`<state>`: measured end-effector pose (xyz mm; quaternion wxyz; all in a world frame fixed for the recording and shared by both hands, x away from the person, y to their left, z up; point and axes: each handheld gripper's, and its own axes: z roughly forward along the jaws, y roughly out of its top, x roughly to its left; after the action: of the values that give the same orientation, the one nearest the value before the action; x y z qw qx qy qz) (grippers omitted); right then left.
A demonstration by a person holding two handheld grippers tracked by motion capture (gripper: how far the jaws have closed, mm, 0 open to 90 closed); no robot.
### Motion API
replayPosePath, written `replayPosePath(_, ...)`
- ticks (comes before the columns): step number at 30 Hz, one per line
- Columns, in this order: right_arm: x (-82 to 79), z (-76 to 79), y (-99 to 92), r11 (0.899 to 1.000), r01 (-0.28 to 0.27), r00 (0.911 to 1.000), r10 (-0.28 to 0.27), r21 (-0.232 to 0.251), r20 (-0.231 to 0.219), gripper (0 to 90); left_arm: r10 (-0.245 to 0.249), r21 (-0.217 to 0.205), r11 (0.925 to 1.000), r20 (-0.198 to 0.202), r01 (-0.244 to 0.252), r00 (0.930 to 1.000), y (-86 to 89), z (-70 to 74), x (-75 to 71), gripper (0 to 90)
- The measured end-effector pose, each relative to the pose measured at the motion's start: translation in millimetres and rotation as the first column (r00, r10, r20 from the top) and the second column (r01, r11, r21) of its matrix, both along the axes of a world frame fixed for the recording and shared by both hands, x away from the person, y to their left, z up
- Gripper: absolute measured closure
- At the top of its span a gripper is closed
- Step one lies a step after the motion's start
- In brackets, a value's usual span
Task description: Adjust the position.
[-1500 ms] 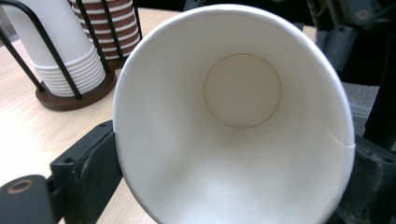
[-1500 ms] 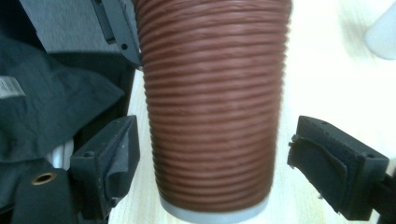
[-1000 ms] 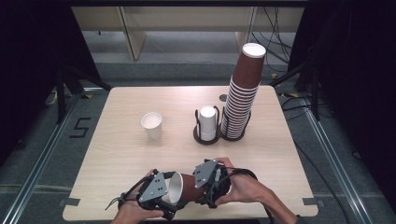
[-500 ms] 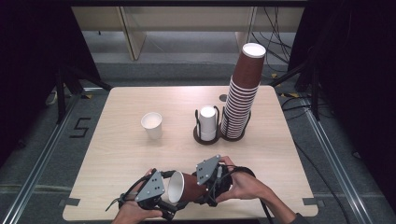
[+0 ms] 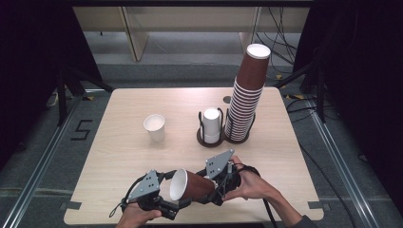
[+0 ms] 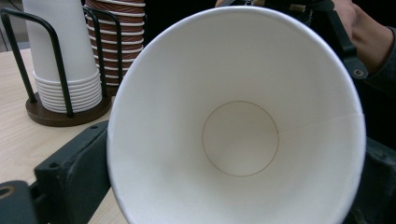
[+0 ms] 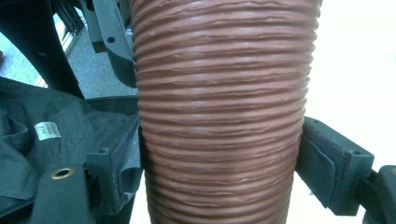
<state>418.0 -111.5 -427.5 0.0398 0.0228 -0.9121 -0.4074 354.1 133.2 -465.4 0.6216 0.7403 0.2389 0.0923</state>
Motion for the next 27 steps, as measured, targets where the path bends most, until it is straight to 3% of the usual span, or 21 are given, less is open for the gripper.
replayPosePath(5,1.7,0.5,-2.2,1.000,0.007,1.0000,-0.007,0.017,-0.006,22.2,0.005,-0.002,1.0000,-0.005,-0.005,1.0000,0.7,-0.6,0.4,3.4)
replayPosePath(7,2.0,0.8,-3.0,1.000,0.010,0.9999,-0.010,0.021,-0.009,22.2,0.003,-0.024,0.9997,-0.009,-0.003,1.0000,-0.5,-1.8,1.2,3.3)
replayPosePath(10,3.4,1.6,-4.7,0.999,0.013,0.9998,-0.012,0.034,-0.015,22.2,0.016,-0.015,0.9998,-0.013,-0.016,0.9998,0.5,-1.3,0.4,3.3)
replayPosePath(12,3.8,1.8,-5.2,0.999,0.017,0.9997,-0.017,0.038,-0.015,22.2,0.013,-0.042,0.9990,-0.018,-0.014,0.9997,-0.5,-2.5,1.2,3.2)
replayPosePath(15,4.3,1.7,-5.9,0.999,0.022,0.9996,-0.021,0.042,-0.021,22.1,0.027,-0.036,0.9990,-0.020,-0.028,0.9994,0.2,-1.5,0.3,3.2)
replayPosePath(26,3.1,-5.5,-0.5,0.999,0.017,0.9994,-0.016,0.037,-0.029,22.0,0.032,-0.044,0.9985,-0.005,-0.032,0.9995,-0.5,-0.7,-0.7,3.8)
replayPosePath(27,2.9,-5.7,-0.5,0.999,0.015,0.9995,-0.014,0.034,-0.029,22.0,0.023,-0.061,0.9979,0.003,-0.023,0.9997,-1.2,-1.5,-0.2,4.1)
